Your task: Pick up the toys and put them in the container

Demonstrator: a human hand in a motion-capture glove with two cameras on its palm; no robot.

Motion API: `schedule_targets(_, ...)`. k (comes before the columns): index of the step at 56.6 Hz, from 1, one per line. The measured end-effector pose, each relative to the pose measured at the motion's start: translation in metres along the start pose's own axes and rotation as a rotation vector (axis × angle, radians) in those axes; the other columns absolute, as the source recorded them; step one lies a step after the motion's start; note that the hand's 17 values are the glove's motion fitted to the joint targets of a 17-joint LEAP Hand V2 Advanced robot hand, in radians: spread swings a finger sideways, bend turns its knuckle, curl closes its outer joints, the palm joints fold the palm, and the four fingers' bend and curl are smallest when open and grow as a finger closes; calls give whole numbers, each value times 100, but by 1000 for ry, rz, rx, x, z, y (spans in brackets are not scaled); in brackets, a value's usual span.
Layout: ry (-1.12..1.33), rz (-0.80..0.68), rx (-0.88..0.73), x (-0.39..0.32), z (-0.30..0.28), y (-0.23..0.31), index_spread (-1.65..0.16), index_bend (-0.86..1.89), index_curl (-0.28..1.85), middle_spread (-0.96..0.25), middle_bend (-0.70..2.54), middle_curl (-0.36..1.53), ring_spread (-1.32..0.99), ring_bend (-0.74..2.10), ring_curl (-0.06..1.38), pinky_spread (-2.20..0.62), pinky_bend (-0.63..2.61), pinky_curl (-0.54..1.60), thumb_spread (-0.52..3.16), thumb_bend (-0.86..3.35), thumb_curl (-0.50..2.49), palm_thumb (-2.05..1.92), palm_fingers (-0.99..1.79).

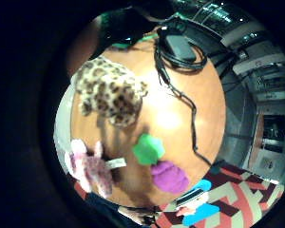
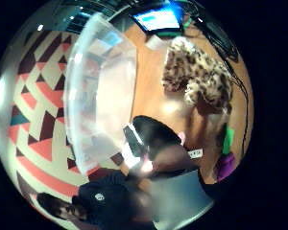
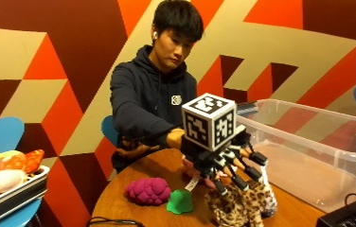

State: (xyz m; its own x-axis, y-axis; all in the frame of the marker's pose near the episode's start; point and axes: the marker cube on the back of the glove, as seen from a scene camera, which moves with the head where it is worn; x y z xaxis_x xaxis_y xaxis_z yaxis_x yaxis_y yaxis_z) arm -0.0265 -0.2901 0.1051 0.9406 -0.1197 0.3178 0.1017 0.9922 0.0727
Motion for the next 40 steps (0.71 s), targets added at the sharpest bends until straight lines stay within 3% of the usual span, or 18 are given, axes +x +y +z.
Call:
schedule_targets(15, -5, 35, -93, 15, 59, -37, -21, 4, 14, 3, 16, 28, 0, 28, 23, 4, 82, 35, 125, 1, 31, 9, -15)
schedule_targets(28, -46, 16, -26, 23, 68, -45, -21, 9, 6, -7, 48, 38, -19, 107, 42, -15, 87, 33, 128, 17, 38, 45, 75)
schedule_targets(33, -65, 6, -19, 23, 69, -44, -19, 17, 8, -10, 56, 42, -24, 116, 45, -26, 86, 34, 121, 22, 44, 62, 103)
schedule_targets(40, -82, -15, -17, 20, 68, -37, -20, 29, 13, -13, 67, 48, -27, 112, 48, -33, 81, 36, 97, 23, 54, 75, 116)
